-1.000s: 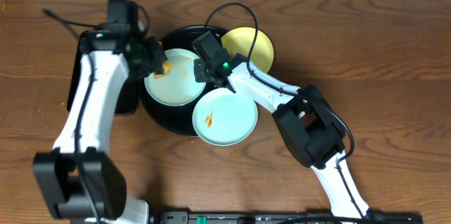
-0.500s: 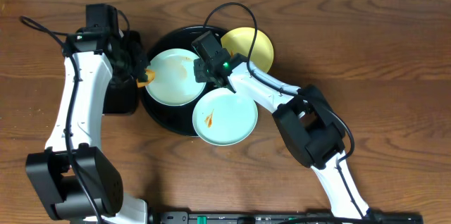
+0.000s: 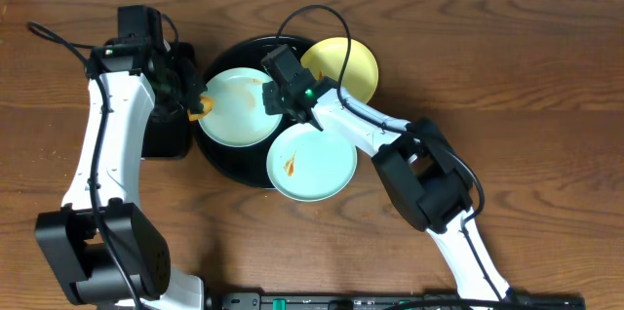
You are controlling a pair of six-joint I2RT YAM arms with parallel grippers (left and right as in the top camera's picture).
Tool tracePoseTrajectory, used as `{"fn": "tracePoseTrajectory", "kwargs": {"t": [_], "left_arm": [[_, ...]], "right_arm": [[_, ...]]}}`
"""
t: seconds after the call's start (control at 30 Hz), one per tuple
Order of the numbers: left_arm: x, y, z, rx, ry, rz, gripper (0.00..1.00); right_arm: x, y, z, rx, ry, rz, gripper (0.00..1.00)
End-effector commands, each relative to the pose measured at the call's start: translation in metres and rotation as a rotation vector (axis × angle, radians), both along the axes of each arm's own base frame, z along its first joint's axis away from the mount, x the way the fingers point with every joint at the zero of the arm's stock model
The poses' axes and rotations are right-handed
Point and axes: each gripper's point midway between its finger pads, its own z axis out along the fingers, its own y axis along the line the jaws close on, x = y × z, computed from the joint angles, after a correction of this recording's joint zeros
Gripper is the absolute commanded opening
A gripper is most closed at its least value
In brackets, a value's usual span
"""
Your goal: Clean dirty plates on tray and stack at the side
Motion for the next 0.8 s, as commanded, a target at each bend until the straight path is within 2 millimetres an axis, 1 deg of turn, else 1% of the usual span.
{"fn": "tracePoseTrajectory", "kwargs": {"t": [0.0,0.13,0.23,0.3,0.43,0.5,0.6,0.67,0.77], "left_arm": [[-0.002,0.004,-0.003,0.014,0.009,-0.001,0.08],[0.0,0.004,-0.002,0.014,0.002,-0.001,0.08],[0.0,0.004,-0.002,0.014,0.002,-0.001,0.08],[0.0,0.004,-0.002,0.014,0.002,-0.001,0.08],[0.0,0.004,-0.002,0.014,0.001,-0.001,0.08],[0.001,0.004,-0.002,0.015,-0.002,-0.001,0.08],[0.002,0.005,-0.001,0.015,-0.009,0.002,0.08],[0.003,0.007,-0.001,0.016,-0.013,0.008,0.08],[0.003,0.013,-0.001,0.016,-0.016,0.024,0.08]], "right_arm": [[-0.019,0.0,-0.044,-0.026,0.099,0.014,0.01],[-0.02,0.002,-0.043,-0.016,0.105,0.023,0.01],[-0.016,0.007,-0.03,0.026,0.098,0.085,0.01],[-0.01,0.008,-0.011,0.056,0.073,0.131,0.01],[0.005,0.0,0.034,0.062,-0.024,0.177,0.01],[0.012,-0.006,0.058,0.037,-0.094,0.189,0.01],[0.02,-0.015,0.087,-0.027,-0.196,0.194,0.01],[0.023,-0.022,0.101,-0.078,-0.249,0.19,0.01],[0.029,-0.034,0.112,-0.166,-0.313,0.16,0.01]]}}
